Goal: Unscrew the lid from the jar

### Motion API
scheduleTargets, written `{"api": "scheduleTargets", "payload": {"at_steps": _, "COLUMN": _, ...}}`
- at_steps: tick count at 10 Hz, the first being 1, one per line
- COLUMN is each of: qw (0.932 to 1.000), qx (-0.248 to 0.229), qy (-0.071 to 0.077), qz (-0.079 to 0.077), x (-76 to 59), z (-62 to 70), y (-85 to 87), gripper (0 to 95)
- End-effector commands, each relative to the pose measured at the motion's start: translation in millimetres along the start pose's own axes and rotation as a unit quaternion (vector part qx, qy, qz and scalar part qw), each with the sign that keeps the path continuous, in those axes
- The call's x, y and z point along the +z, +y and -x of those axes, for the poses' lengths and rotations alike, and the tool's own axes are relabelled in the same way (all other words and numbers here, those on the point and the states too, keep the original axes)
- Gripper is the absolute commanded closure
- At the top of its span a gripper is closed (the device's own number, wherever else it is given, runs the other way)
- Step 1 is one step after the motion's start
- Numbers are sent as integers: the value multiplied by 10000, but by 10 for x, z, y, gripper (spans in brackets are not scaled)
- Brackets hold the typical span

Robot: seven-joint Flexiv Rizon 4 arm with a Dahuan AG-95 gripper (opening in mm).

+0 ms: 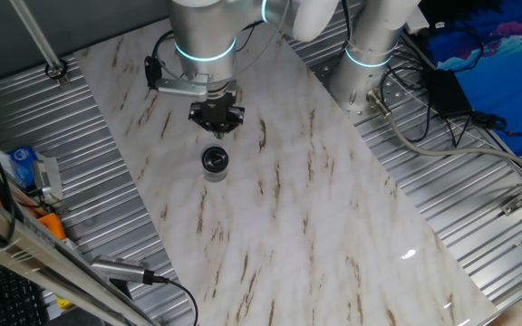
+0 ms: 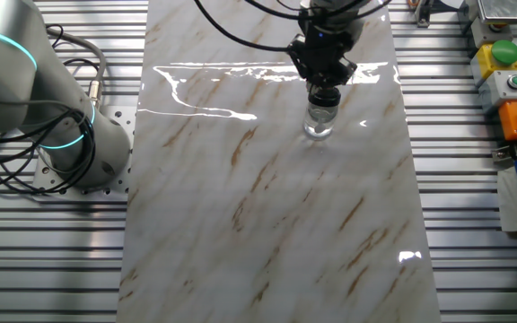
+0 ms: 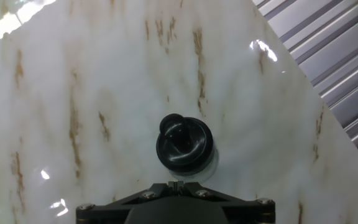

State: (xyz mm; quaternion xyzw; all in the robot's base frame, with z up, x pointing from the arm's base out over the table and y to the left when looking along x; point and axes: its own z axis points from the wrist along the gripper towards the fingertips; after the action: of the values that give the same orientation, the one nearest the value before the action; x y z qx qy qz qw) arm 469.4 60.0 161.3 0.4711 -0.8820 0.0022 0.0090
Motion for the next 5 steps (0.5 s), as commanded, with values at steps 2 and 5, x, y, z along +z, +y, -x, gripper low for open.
{"api": "scheduleTargets", "payload": {"at_steps": 2, "qw": 10000, "qx": -15, "qy": 22, "qz": -1, "x": -21, "z": 13, "y": -37, "gripper": 950}}
{"api": "scheduleTargets", "payload": {"at_steps": 5, "qw": 10000, "qx": -36, "qy": 24, "qz": 1, "x": -18, "z": 14, "y": -87, "gripper": 950}}
